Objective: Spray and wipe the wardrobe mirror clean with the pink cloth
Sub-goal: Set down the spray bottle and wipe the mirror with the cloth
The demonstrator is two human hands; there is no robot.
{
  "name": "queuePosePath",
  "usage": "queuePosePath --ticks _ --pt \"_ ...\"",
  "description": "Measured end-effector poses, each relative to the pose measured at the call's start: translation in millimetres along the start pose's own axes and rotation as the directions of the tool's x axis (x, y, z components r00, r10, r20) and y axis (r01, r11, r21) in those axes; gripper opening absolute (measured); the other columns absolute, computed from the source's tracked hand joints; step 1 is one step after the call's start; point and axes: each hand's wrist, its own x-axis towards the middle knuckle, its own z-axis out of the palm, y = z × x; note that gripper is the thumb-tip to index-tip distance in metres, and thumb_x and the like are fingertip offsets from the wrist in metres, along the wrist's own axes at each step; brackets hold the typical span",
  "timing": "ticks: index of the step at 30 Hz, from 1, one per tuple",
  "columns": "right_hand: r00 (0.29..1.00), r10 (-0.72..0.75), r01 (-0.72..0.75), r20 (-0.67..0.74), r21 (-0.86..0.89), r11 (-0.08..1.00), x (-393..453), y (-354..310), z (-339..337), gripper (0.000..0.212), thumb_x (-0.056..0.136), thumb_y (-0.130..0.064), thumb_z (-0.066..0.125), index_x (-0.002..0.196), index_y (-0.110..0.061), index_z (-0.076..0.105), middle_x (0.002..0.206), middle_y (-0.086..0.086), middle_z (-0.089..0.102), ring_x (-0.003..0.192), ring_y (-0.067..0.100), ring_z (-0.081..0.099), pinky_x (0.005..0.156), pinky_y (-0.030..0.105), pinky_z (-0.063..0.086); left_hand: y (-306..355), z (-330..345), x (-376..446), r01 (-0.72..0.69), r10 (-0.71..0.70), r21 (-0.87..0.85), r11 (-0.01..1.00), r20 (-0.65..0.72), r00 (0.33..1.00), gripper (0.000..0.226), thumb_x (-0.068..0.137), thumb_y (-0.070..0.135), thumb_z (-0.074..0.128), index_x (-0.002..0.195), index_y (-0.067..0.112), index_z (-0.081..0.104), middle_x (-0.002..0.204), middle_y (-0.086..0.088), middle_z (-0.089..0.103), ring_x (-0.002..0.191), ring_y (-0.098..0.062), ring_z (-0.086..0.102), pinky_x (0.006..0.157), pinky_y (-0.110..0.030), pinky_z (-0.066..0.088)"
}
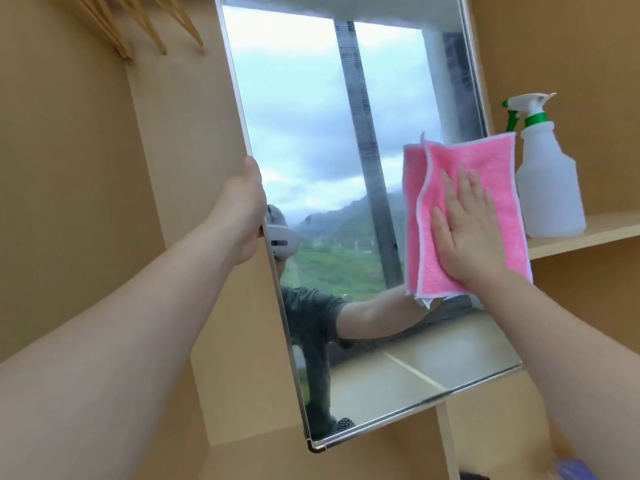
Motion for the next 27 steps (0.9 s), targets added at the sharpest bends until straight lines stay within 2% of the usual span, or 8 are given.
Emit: queuePosePath --ticks 4,6,9,12,17,20,22,27 --pt "0.991 0.124 -0.122 -0.043 0.039 0.992 -3 20 1 0.056 0.101 -0.045 0.008 0.152 -0.024 0.000 0.161 0.003 -0.001 0.148 0.018 -0.005 0.120 0.044 0.001 -1 -1 -2 0.005 -0.005 -0.061 0.998 0.003 1.000 0.060 0.100 0.052 0.028 0.134 0.005 0.047 0.070 -0.001 0.048 0.058 -0.014 0.040 0.061 -0.027 0.036" --pt "0.985 0.162 -0.158 -0.059 0.068 0.985 -7 19 3 0.056 0.101 -0.044 0.009 0.153 -0.024 0.000 0.161 0.003 -0.001 0.148 0.017 -0.005 0.120 0.043 0.000 -5 -3 -8 0.070 -0.062 -0.156 0.985 0.053 0.997 0.056 0.099 0.053 0.032 0.132 0.010 0.047 0.074 0.004 0.046 0.067 -0.014 0.046 0.065 -0.027 0.039" --pt "0.962 0.262 -0.252 -0.080 0.116 0.961 -14 12 8 0.059 0.099 -0.042 0.011 0.153 -0.018 0.003 0.161 0.009 0.002 0.148 0.022 -0.003 0.120 0.045 0.000 -30 -5 -21 0.181 -0.138 -0.239 0.954 0.185 0.973 0.054 0.094 0.062 0.033 0.096 0.014 0.058 0.088 -0.009 0.052 0.080 -0.026 0.044 0.070 -0.038 0.037" --pt "0.956 0.284 -0.275 -0.068 0.115 0.955 -27 -15 12 0.063 0.097 -0.043 0.012 0.153 -0.014 0.002 0.160 0.013 0.002 0.147 0.025 -0.004 0.119 0.046 0.000 -57 -4 -29 0.187 -0.151 -0.200 0.962 0.184 0.971 0.076 0.083 0.073 0.032 0.109 0.008 0.061 0.087 -0.014 0.049 0.078 -0.027 0.044 0.073 -0.041 0.039" --pt "0.994 -0.064 0.058 0.089 0.068 0.996 -67 -123 22 0.059 0.098 -0.045 0.002 0.149 -0.016 -0.008 0.159 0.011 -0.006 0.146 0.027 -0.011 0.119 0.047 -0.002 -55 -7 -34 0.170 -0.133 -0.164 0.972 0.215 0.967 0.076 0.086 0.070 0.032 0.126 0.011 0.056 0.110 -0.019 0.063 0.100 -0.029 0.059 0.105 -0.051 0.040" --pt "0.942 -0.318 0.314 0.105 0.054 0.948 -99 -176 42 0.058 0.099 -0.038 0.002 0.150 -0.010 0.007 0.158 0.012 0.008 0.147 0.030 0.000 0.117 0.049 0.007 -55 -8 -36 0.156 -0.109 -0.201 0.967 0.228 0.968 0.048 0.095 0.059 0.037 0.095 0.018 0.063 0.105 -0.009 0.063 0.092 -0.024 0.059 0.092 -0.041 0.047" --pt "0.929 -0.358 0.353 0.097 0.064 0.933 -111 -183 48 0.058 0.099 -0.035 0.005 0.148 -0.007 0.019 0.156 0.013 0.022 0.147 0.028 0.006 0.116 0.048 0.012 -55 -9 -37 0.177 -0.129 -0.197 0.964 0.234 0.964 0.051 0.094 0.060 0.039 0.074 0.016 0.057 0.085 -0.010 0.058 0.073 -0.024 0.057 0.075 -0.039 0.046" --pt "0.892 -0.451 0.450 0.024 0.029 0.892 -116 -156 51 0.053 0.098 -0.035 0.027 0.146 -0.012 0.031 0.156 0.008 0.022 0.146 0.026 0.015 0.117 0.048 0.015 -54 -6 -39 0.136 -0.113 -0.167 0.976 0.141 0.984 0.063 0.095 0.061 0.034 0.063 0.010 0.053 0.045 -0.001 0.055 0.042 -0.016 0.055 0.053 -0.027 0.045"
